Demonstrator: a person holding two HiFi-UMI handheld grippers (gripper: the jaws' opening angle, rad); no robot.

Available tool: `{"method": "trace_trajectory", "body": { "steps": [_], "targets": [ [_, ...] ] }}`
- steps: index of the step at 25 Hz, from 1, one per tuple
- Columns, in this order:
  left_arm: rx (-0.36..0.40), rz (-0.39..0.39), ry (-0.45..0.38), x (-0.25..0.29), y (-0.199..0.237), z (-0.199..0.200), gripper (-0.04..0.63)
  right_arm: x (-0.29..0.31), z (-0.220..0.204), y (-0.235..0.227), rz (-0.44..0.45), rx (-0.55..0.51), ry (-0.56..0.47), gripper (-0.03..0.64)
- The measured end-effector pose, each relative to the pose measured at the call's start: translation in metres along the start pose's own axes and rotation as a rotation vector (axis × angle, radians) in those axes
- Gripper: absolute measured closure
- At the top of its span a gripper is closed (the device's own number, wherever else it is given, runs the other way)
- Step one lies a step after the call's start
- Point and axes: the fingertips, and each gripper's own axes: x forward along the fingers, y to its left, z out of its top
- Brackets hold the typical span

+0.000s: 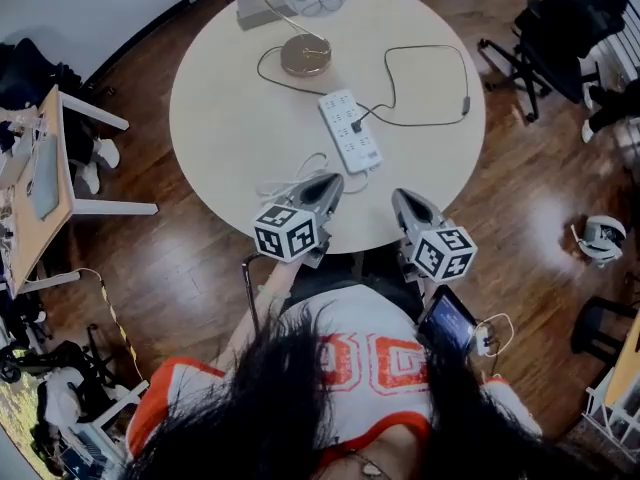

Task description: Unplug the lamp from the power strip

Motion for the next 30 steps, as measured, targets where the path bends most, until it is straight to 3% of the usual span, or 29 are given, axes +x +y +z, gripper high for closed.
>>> {"method": "trace_trajectory", "body": {
  "steps": [11, 17, 21, 30],
  "targets": [
    [-0.146, 0.246, -0.12, 0.039, 0.03, 0.01, 0.595, 0.07, 0.052, -0.041, 0.219, -0.196, 0.195, 0.615],
    [-0.213, 0.386, -0.132, 0.063, 0.04, -0.002, 0.595, 0.111, 0.053, -0.053, 0.352, -0.359, 0.331, 0.615],
    [-0.211, 0.479, -0.067, 0.075, 0.053, -0.016, 0.595, 0.134, 0.038, -0.057, 0.429, -0.465, 0.424, 0.615],
    [-0.18, 0.598, 0.084, 0.094, 0.082, -0.027, 0.595, 0.161, 0.025, -0.047, 0.55, -0.523, 0.484, 0.557]
  ]
}}
